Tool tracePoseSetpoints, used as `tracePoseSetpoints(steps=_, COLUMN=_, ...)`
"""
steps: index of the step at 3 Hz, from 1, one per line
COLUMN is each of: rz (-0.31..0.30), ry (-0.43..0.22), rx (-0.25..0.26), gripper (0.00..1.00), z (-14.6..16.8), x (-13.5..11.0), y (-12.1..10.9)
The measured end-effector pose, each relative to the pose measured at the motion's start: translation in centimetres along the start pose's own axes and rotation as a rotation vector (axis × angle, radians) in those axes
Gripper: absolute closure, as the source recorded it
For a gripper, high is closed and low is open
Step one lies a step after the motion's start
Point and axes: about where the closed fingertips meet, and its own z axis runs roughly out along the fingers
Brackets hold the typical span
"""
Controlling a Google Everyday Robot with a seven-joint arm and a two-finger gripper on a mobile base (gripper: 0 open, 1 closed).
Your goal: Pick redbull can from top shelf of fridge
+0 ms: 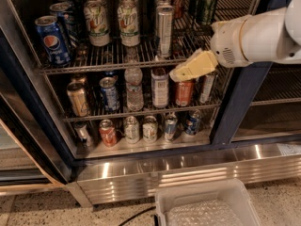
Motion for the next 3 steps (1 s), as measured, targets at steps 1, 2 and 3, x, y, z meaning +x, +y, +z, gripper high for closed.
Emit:
tracePoseSetpoints(steps=1, rz=0.016, ry=-0.091, rx=0.090, gripper=0.00, z=2.5, x=-1.7, y=-2.9)
tracePoseSetpoints(steps=2, rz=0.016, ry=-0.091, rx=0.090, gripper=0.00, z=2.6, x=-1.7, y=-2.9)
tracePoseSetpoints(steps=3, rz=0.028, ry=-0.119, rx=0.127, gripper=0.00, z=3.6, x=-2.5, y=-3.3)
